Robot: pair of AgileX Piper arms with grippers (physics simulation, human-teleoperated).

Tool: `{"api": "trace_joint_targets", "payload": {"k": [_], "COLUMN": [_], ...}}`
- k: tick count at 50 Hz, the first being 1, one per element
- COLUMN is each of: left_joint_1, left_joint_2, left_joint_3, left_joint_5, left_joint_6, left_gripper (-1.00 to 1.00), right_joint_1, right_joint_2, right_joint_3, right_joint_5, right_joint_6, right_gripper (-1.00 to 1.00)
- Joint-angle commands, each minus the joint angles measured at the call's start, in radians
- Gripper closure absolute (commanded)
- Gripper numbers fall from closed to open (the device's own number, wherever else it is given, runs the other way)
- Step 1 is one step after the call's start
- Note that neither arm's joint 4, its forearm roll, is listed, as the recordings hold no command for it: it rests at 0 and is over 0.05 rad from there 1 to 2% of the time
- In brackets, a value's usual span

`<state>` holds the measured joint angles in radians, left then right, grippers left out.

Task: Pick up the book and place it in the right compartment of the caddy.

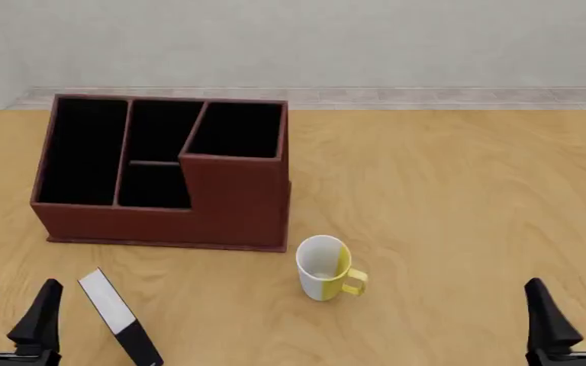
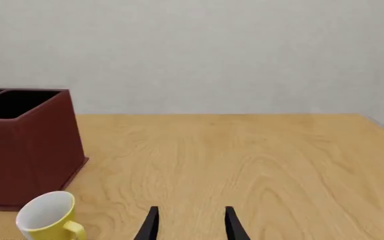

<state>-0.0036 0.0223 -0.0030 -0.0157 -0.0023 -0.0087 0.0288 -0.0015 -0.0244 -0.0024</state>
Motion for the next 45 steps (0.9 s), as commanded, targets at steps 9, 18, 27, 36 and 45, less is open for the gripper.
{"api": "trace_joint_targets", "payload": {"k": [9, 18, 27, 36, 45], "left_joint_1": [0.01, 0.0, 0.028, 0.041, 0.053], "left_joint_2": [-0.013, -0.017, -0.021, -0.022, -0.022], "left_joint_3": [-0.027, -0.054, -0.083, -0.074, -0.072], "left_joint_5": [0.035, 0.053, 0.051, 0.038, 0.033], "left_joint_6": [0.007, 0.015, 0.046, 0.044, 0.043], "left_gripper": [-1.0, -1.0, -1.0, -1.0, -1.0], "right_joint_1": [0.051, 0.108, 0.296, 0.454, 0.565], "right_joint_2": [-0.026, -0.028, -0.021, 0.08, 0.182], "right_joint_3": [-0.003, -0.016, -0.06, -0.117, -0.178], "right_joint_5": [0.028, 0.051, 0.134, 0.161, 0.153], "right_joint_6": [-0.033, -0.051, -0.102, -0.145, -0.188], "right_gripper": [-1.0, -1.0, -1.0, -1.0, -1.0]}}
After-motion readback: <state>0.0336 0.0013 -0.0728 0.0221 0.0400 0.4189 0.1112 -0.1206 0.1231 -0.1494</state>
